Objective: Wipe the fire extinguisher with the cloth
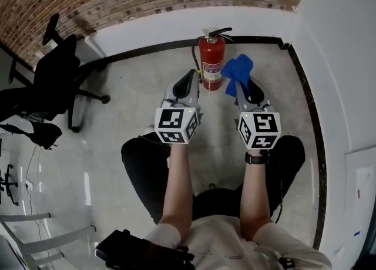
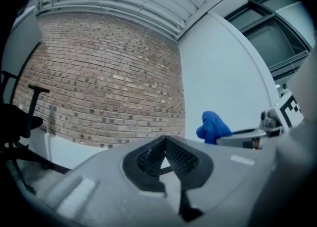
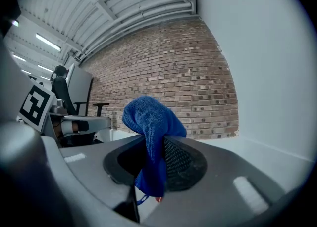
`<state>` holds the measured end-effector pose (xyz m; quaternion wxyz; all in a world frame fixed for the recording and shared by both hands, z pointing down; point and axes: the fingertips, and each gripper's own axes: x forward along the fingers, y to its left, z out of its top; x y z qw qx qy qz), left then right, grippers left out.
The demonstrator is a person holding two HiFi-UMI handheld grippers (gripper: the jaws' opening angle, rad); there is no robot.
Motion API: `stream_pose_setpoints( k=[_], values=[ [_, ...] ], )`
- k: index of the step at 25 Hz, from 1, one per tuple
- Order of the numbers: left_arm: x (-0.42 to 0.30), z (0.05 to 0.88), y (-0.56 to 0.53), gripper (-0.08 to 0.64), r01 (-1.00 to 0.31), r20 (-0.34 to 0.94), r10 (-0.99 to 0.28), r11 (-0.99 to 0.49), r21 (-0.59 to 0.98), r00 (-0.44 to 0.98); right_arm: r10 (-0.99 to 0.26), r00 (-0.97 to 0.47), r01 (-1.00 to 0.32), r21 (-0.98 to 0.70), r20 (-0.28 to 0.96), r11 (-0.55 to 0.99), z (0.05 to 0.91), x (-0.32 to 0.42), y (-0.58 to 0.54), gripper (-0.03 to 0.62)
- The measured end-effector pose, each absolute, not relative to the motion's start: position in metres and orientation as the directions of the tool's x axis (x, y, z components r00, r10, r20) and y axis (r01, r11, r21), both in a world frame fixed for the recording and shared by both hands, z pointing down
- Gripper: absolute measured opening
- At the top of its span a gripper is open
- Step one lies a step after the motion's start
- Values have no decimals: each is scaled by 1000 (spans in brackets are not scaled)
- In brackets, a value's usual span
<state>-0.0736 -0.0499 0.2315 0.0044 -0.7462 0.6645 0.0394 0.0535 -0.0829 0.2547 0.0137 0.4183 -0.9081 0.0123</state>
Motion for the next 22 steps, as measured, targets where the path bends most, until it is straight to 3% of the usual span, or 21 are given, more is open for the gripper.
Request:
stream_pose_setpoints(
  k=[8, 22],
  values=[
    [-130, 235, -110, 2, -987, -75, -986, -151, 61, 146, -783, -622, -783, 0, 17, 622, 247, 1, -142, 87],
    [-147, 248, -213, 2, -966, -62, -965, -258, 38, 255, -854, -520, -854, 18, 25, 520, 250, -1, -224, 87]
  ],
)
